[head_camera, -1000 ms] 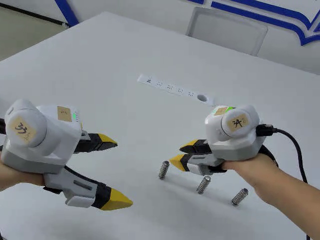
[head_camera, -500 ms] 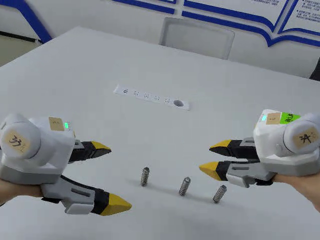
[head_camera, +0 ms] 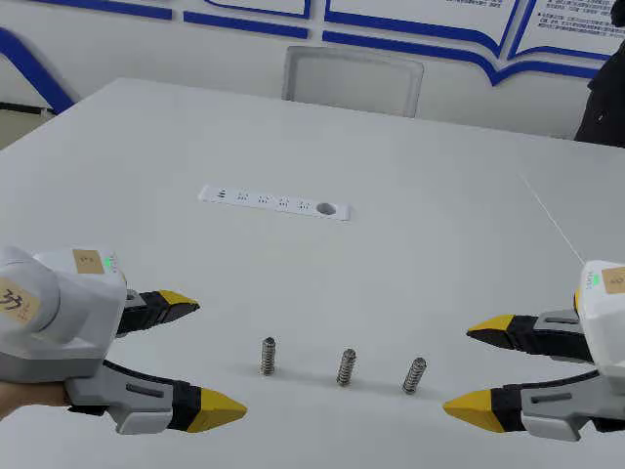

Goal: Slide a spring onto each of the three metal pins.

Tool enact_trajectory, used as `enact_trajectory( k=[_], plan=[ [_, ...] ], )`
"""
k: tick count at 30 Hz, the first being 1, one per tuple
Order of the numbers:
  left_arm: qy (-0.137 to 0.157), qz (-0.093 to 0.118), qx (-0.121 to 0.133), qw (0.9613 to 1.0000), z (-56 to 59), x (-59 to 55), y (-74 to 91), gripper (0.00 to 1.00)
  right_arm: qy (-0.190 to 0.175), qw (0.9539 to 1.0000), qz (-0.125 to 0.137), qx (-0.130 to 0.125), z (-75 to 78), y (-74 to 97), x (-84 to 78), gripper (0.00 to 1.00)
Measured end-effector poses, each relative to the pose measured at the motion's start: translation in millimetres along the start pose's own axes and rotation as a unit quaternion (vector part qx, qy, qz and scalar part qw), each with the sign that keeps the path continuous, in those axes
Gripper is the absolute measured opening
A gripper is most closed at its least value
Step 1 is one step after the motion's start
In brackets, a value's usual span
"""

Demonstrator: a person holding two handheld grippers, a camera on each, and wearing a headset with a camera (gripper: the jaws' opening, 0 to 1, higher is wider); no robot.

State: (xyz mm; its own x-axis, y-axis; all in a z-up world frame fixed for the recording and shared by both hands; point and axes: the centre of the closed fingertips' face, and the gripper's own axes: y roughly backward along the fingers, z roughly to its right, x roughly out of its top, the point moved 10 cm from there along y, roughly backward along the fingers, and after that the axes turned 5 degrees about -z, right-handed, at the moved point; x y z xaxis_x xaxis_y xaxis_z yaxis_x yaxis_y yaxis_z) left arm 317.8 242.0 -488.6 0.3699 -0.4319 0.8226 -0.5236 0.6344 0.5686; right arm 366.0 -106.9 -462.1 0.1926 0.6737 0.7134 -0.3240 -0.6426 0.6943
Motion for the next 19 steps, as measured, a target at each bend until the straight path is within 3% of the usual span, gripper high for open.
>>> enact_trajectory(
  k=[3,8,14,19],
  plan=[
    [-0.002,-0.006,-0.003,1.0000,2.8,-0.2,-1.7,0.80,-0.026,0.9995,0.015,-0.005,2.0,7.5,-7.6,0.55],
    [-0.002,-0.015,-0.009,0.9998,7.7,-1.5,-5.1,0.81,-0.039,0.9990,0.018,-0.008,6.8,15.7,-19.6,0.58],
    [-0.002,-0.020,-0.010,0.9997,5.6,-2.9,-4.5,0.81,-0.082,0.9950,0.055,-0.017,10.2,24.1,-25.0,0.60],
    [-0.001,-0.019,-0.008,0.9998,4.1,-0.9,-3.8,0.81,-0.093,0.9937,0.058,-0.020,8.7,25.3,-27.7,0.61]
  ],
)
